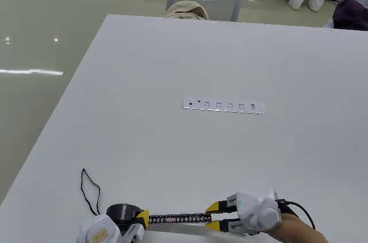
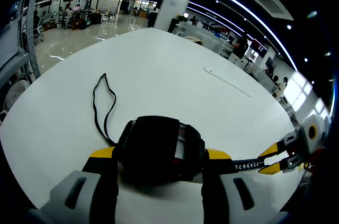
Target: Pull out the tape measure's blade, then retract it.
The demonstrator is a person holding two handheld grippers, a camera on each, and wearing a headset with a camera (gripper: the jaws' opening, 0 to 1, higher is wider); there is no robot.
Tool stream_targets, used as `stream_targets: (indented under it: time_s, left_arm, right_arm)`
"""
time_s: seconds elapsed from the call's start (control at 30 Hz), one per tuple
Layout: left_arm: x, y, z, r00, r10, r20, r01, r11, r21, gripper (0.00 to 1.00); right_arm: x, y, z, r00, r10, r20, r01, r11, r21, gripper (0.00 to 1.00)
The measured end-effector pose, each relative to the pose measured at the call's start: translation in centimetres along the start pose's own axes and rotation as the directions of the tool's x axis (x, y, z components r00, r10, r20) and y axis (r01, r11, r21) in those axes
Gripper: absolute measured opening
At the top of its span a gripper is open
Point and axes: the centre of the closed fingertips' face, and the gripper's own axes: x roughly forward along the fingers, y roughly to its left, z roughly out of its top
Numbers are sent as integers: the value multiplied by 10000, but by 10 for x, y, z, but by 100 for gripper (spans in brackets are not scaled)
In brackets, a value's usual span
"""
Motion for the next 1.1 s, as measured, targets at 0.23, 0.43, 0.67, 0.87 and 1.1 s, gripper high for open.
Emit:
stream_targets:
  time_s: [0.23,0.43,0.67,0.87,1.1]
  left_arm:
    - [-1,0,1,9999,-132,24,132,9999,-71,60]
    - [-1,0,1,9998,-176,6,176,9998,-102,60]
    - [-1,0,1,9997,-232,-14,232,9996,-143,60]
    - [-1,0,1,9996,-295,-19,295,9994,-171,60]
    - [-1,1,1,9994,-344,-15,344,9992,-199,60]
  right_arm:
    - [3,-1,3,10000,59,58,-59,10000,-66,13]
    - [7,-1,5,9999,122,52,-122,9999,-119,13]
    - [12,-1,6,9998,190,50,-189,9998,-115,13]
    - [16,-2,7,9997,250,72,-249,9996,-122,13]
    - [23,-2,13,9993,355,124,-353,9992,-184,13]
